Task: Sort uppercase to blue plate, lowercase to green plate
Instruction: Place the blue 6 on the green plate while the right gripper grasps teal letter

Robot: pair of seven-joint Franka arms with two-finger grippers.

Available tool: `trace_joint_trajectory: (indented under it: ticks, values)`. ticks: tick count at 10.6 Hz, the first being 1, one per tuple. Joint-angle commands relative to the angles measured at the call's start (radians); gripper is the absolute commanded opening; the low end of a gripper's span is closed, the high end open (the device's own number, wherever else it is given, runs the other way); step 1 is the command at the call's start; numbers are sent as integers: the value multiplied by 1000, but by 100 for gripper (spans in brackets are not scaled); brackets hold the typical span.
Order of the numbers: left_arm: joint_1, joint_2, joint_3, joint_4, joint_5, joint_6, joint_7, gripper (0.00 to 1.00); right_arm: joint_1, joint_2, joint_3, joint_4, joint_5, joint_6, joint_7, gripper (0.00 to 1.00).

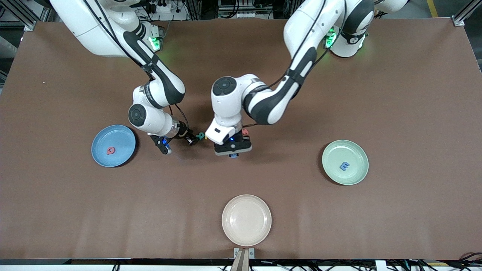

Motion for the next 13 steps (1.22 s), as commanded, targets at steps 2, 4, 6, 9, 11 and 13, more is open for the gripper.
trace_joint_trajectory:
  ticks: [2,4,6,9,11,13]
  values:
    - [102,-82,-7,-39,-112,-91,181,0,25,9,3,-2,2,23,56,53]
    - [203,-130,-16,-41,-221,-115,303,0,25,9,3,-2,-43,20,86,53]
    - [296,-151,-30,-43,-237,-233,443,0,25,18,3,0,-150,20,172,53]
    - [412,-188,-33,-123,-235,-318,632,0,26,29,4,9,-244,20,281,53]
    - [485,-232,-33,-250,-231,-277,702,0,26,33,4,36,-238,10,290,56]
    - [521,-303,-33,-443,-225,-132,733,0,46,46,4,43,-261,11,323,56]
